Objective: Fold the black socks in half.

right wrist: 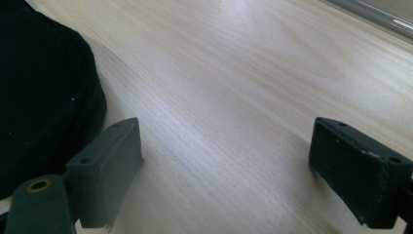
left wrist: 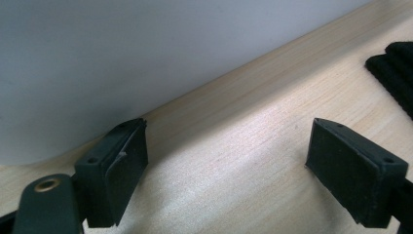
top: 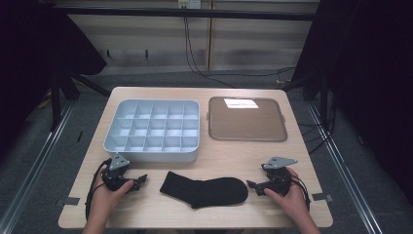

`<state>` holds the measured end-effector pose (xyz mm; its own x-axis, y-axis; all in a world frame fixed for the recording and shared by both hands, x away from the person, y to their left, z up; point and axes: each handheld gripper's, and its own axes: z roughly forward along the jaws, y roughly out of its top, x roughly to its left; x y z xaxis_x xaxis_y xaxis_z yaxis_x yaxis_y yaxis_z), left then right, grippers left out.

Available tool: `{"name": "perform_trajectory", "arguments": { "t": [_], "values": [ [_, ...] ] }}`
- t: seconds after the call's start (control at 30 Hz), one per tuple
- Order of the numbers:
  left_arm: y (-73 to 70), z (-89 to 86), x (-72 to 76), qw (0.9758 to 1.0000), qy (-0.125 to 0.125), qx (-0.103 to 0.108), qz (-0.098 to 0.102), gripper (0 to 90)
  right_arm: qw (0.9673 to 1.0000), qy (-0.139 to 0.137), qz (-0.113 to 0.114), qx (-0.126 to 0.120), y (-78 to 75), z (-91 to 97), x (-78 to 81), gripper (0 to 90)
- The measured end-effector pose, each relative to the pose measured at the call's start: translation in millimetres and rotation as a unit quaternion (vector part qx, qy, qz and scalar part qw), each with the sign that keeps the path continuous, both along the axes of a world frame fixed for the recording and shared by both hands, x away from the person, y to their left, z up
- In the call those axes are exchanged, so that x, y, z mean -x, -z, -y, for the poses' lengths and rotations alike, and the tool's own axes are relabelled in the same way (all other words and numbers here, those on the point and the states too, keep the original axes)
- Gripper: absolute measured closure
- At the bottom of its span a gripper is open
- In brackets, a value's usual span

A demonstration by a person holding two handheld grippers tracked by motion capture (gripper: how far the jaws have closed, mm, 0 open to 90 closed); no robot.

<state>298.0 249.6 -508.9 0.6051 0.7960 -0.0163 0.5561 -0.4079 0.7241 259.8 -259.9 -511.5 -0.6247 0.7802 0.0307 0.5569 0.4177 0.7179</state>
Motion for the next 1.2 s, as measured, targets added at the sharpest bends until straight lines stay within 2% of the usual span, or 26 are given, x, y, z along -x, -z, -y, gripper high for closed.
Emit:
{"name": "perform_trajectory", "arguments": {
  "t": [0.4, 0.63, 0.73, 0.8, 0.9, 1.03, 1.13, 1.17, 1.2],
  "values": [
    [0.0, 0.4, -0.2, 1.0000, 0.000, -0.001, -0.001, 13.9, 1.0000, 0.000, 0.000, 0.000, 0.0, 0.0, 0.0, 11.7],
    [-0.1, 2.4, 0.8, 0.9999, -0.011, 0.001, 0.000, 14.5, 1.0000, 0.007, 0.003, -0.001, -0.5, 0.7, 0.2, 15.7],
    [-1.2, 4.1, 1.2, 0.9999, -0.014, 0.008, -0.006, 15.7, 1.0000, -0.002, -0.005, 0.006, -4.7, 2.6, -0.6, 25.4],
    [-3.1, 6.3, 1.7, 0.9998, -0.013, 0.011, -0.014, 17.2, 0.9999, -0.002, -0.012, 0.000, -8.2, 2.3, 1.0, 27.5],
    [-7.4, 11.2, 3.5, 0.9995, -0.004, 0.005, -0.030, 20.2, 0.9999, -0.012, -0.005, -0.007, -15.5, 2.2, 3.3, 39.6],
    [-16.0, 19.3, 7.2, 0.9994, 0.000, 0.012, -0.033, 22.0, 0.9996, -0.022, 0.009, -0.013, -27.2, 0.0, 7.5, 56.3],
    [-23.4, 24.8, 10.6, 0.9989, 0.011, 0.014, -0.044, 23.0, 0.9992, -0.030, 0.008, -0.026, -35.4, -2.8, 11.0, 66.8],
    [-27.6, 29.0, 13.3, 0.9985, 0.016, 0.014, -0.051, 23.9, 0.9986, -0.042, 0.007, -0.033, -40.6, -5.7, 12.7, 73.1],
    [-27.6, 29.0, 13.3, 0.9985, 0.016, 0.014, -0.051, 24.2, 0.9986, -0.042, 0.007, -0.033, -40.6, -5.7, 12.7, 73.1]
  ]
}}
